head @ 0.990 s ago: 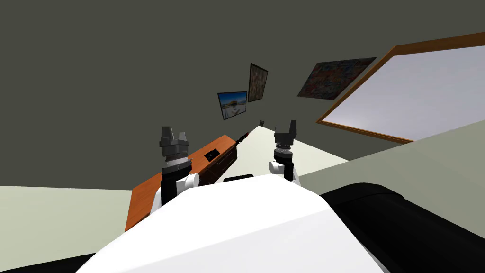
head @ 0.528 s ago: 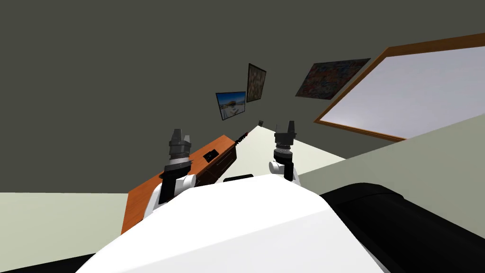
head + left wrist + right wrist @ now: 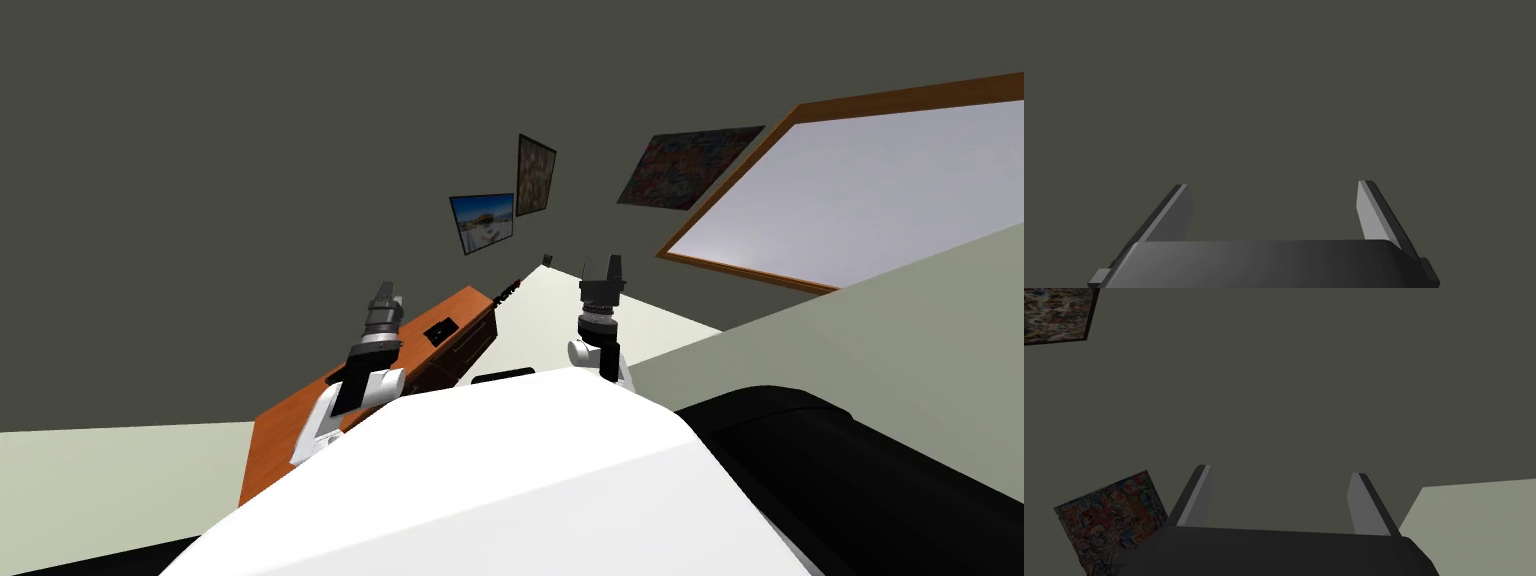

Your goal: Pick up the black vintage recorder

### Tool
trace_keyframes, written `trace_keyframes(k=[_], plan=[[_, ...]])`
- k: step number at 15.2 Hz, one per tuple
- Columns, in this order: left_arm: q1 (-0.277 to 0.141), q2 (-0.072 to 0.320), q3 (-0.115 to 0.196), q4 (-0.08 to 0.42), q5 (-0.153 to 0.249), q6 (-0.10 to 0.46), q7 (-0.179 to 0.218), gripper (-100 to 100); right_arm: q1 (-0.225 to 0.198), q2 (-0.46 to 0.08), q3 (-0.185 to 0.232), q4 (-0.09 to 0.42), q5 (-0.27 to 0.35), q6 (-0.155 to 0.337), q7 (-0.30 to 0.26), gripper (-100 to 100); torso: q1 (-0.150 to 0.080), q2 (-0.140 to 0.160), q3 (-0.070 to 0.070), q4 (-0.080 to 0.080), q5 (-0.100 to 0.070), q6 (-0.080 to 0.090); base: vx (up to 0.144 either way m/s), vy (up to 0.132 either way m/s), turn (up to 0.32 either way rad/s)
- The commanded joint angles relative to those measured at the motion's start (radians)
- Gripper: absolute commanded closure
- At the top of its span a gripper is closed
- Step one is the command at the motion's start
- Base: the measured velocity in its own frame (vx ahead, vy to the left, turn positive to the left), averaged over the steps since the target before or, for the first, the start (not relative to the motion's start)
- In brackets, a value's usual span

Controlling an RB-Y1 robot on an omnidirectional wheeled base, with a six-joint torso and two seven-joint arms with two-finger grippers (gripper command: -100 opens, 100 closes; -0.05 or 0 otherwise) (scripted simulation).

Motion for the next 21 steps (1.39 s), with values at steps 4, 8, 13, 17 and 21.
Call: trace_keyframes(k=[4,8,13,17,21], plan=[[-0.021,0.023,0.022,0.065,0.002,0.091,-0.004,-100,0.0,0.0,0.0,0.0,0.0,0.0,0.0,0,0.0,0.0,0.0,0.0,0.0,0.0,0.022,-0.017,-0.046],[-0.044,0.051,0.057,0.143,0.012,0.188,0.001,-100,0.0,0.0,0.0,0.0,0.0,0.0,0.0,0,0.0,0.0,0.0,0.0,0.0,0.0,0.026,-0.018,-0.068],[-0.07,0.074,0.092,0.225,0.024,0.291,0.007,-100,0.0,0.0,0.0,0.0,0.0,0.0,0.0,0,0.0,-0.001,-0.001,0.0,0.0,0.0,0.036,-0.023,-0.048],[-0.096,0.097,0.128,0.303,0.04,0.381,0.017,-100,0.0,0.0,0.0,0.0,0.0,0.0,0.0,0,-0.001,-0.001,-0.001,0.0,0.0,0.0,0.046,-0.024,-0.054],[-0.109,0.108,0.146,0.354,0.049,0.445,0.023,-100,0.0,0.0,0.0,0.0,0.0,0.0,0.0,0,0.0,-0.001,-0.001,0.0,0.0,0.0,0.04,-0.02,-0.046]])
